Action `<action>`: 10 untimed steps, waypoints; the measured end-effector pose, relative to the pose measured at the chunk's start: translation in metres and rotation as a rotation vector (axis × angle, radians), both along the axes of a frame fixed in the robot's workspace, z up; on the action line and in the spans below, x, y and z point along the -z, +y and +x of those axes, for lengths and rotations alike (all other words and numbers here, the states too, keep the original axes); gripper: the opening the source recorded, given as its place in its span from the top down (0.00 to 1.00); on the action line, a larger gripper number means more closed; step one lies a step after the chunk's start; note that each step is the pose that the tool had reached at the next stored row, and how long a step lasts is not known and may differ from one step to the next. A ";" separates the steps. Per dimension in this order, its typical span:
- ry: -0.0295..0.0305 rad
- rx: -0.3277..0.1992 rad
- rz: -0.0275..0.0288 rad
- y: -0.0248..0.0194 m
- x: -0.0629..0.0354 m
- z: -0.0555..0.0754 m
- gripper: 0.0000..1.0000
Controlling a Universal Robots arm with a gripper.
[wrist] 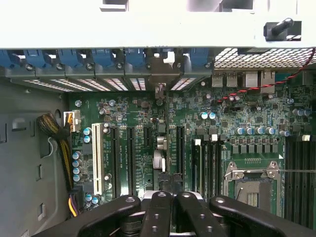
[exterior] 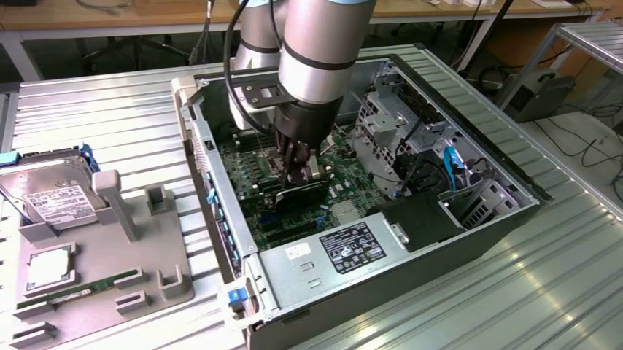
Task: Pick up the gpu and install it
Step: 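Press down on the gpu until it lock into place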
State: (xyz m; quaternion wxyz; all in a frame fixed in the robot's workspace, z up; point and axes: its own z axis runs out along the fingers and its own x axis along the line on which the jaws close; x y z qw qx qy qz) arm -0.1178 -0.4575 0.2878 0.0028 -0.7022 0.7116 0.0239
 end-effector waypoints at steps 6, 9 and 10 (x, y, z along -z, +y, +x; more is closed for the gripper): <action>-0.0089 0.000 -0.0065 0.0022 0.0068 -0.008 0.89; -0.0133 0.000 -0.0103 0.0022 0.0130 -0.010 0.89; -0.0136 0.000 -0.0107 0.0022 0.0138 -0.010 0.89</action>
